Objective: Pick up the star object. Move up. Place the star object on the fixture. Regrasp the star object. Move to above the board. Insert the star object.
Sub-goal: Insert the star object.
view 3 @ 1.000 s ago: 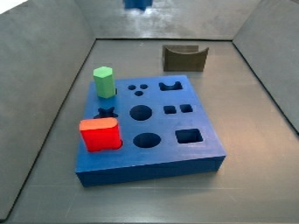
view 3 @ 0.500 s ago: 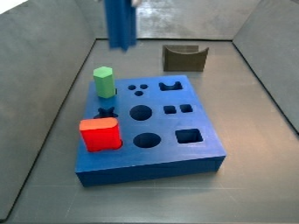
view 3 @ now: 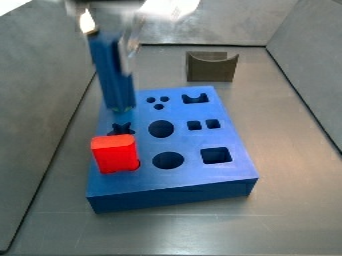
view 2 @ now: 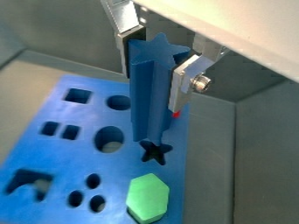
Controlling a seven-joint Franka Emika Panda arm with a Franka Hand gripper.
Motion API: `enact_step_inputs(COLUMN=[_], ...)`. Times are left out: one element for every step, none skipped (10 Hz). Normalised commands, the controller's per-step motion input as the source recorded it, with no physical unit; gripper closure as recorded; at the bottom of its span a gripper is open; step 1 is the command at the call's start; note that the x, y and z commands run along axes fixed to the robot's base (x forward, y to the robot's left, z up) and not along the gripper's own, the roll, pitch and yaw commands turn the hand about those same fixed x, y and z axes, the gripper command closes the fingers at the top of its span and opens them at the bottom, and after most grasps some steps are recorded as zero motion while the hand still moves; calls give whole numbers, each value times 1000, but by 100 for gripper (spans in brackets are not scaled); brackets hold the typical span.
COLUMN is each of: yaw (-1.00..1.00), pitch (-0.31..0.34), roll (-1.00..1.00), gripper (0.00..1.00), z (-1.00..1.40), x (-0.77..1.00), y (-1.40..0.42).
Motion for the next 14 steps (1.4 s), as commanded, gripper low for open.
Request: enact_step_inputs(yaw=[-366, -183, 0, 80, 103, 129, 180, 120, 97, 26, 0, 31, 31, 6], pitch=[-27, 0, 0, 0, 0, 0, 0, 0, 20, 60, -14, -96, -79, -76], roll=[-284, -139, 0, 0, 17, 21, 366, 477, 500, 413, 0, -24, -9, 7], gripper=[100, 100, 100, 100, 100, 100, 100, 100, 100, 100, 100, 100, 100, 100], z=[-514, -303, -291, -466, -154, -31, -114, -31, 0, 0, 0, -117, -306, -411], x=[26, 197, 383, 451, 200, 29, -69, -160, -191, -80, -20, -17, 0, -37], y=[0, 0, 0, 0, 0, 0, 0, 0, -31, -97, -29, 0, 0, 0])
